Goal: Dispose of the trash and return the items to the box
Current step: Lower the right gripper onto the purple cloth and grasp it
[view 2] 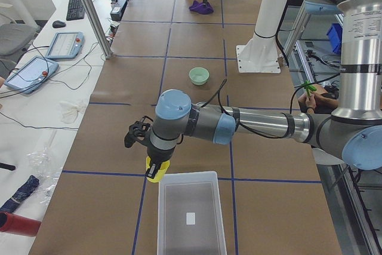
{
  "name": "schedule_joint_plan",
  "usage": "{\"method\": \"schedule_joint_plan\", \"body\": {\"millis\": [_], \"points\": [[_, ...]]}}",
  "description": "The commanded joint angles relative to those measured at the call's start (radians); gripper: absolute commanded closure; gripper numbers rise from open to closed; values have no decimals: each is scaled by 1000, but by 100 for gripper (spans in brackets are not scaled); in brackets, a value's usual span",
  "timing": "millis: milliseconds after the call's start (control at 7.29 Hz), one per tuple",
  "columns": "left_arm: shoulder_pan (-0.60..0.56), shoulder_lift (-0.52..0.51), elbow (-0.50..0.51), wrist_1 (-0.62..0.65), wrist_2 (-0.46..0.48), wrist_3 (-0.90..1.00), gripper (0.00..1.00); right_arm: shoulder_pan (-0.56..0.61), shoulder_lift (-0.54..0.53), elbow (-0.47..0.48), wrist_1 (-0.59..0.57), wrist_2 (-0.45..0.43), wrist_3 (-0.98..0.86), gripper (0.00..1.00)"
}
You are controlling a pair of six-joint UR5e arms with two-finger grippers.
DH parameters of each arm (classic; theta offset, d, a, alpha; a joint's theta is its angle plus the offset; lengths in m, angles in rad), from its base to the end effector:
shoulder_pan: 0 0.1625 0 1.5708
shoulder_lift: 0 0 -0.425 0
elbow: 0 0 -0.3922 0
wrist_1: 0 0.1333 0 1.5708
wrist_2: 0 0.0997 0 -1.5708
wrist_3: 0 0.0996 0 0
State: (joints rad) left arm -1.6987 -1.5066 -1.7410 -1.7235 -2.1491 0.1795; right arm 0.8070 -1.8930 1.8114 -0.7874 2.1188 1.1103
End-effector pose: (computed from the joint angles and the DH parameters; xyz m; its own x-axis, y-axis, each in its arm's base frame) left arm -0.1395 -0.4665 0.6002 0.8568 0.2026 -0.4742 -0.0301 0.9377 0.3461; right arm -0.2091 -0.3361 0.5982 0.6438 0.1238 0.7551 -0.1091 0.9916 -0.0695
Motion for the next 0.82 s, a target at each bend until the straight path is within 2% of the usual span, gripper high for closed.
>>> {"method": "schedule_joint_plan", "body": {"millis": [0, 137, 411, 686], "points": [[-9, -12, 35, -8, 0, 1, 100, -11, 5, -4, -9, -5, 0, 64], [-10, -17, 56, -21, -2, 1, 100, -11, 8, -1, -9, -3, -1, 100], [-21, -17, 125, -105, -2, 6, 100, -11, 26, -3, -10, 4, 0, 100], [-24, -17, 167, -122, -3, 46, 100, 27, 41, 6, -12, 27, -1, 100]]}}
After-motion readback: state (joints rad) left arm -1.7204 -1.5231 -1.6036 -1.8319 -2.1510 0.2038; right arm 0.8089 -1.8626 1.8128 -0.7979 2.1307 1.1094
